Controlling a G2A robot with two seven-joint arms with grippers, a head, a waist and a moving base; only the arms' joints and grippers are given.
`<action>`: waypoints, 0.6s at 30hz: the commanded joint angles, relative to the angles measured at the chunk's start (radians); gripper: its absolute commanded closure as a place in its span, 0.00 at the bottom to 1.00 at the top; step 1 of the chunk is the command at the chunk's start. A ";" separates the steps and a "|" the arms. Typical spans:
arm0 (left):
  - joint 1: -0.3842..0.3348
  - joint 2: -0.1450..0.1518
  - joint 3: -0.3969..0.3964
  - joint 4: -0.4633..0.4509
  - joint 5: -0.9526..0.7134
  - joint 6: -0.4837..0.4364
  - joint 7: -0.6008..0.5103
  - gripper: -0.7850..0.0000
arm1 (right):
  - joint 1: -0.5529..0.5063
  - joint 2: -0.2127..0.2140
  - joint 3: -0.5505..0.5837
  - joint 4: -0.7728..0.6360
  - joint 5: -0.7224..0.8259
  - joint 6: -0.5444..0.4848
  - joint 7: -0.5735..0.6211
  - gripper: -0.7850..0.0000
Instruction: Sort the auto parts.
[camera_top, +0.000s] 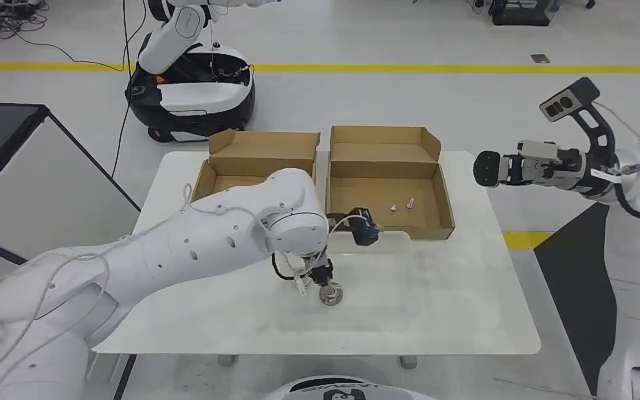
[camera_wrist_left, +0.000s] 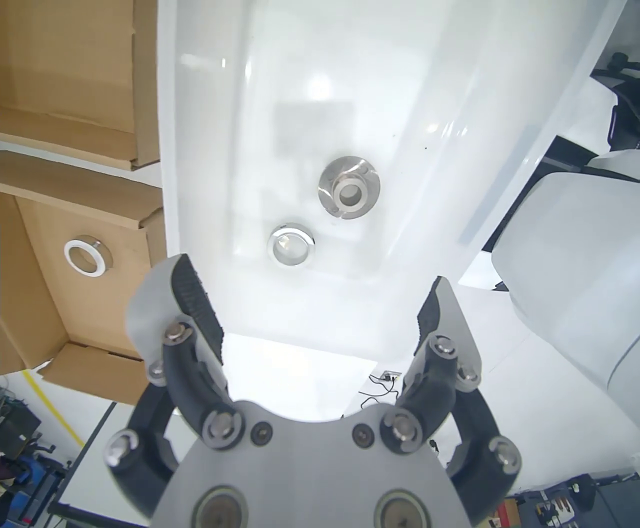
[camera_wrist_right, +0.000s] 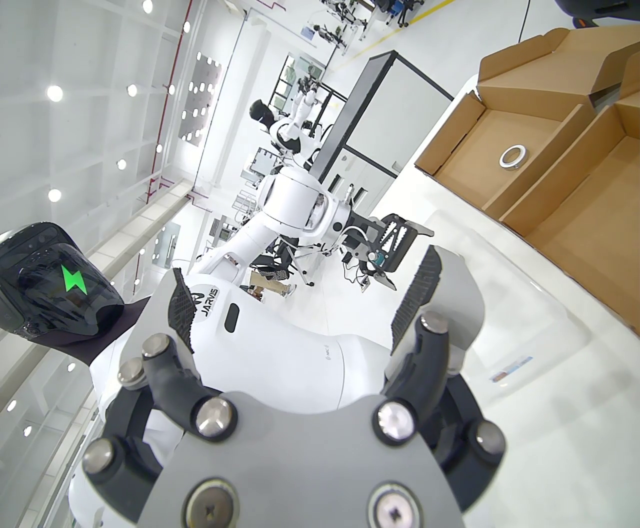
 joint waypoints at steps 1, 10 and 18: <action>0.004 -0.004 0.016 0.003 0.005 0.000 0.000 0.00 | 0.000 0.000 0.000 0.000 0.000 0.000 0.000 0.00; 0.036 -0.041 0.059 0.036 0.019 -0.043 0.022 0.00 | 0.000 0.000 0.000 0.000 0.000 0.000 0.000 0.00; 0.063 -0.083 0.073 0.096 0.080 -0.065 0.010 0.00 | 0.000 0.000 0.000 0.000 0.000 0.000 0.000 0.00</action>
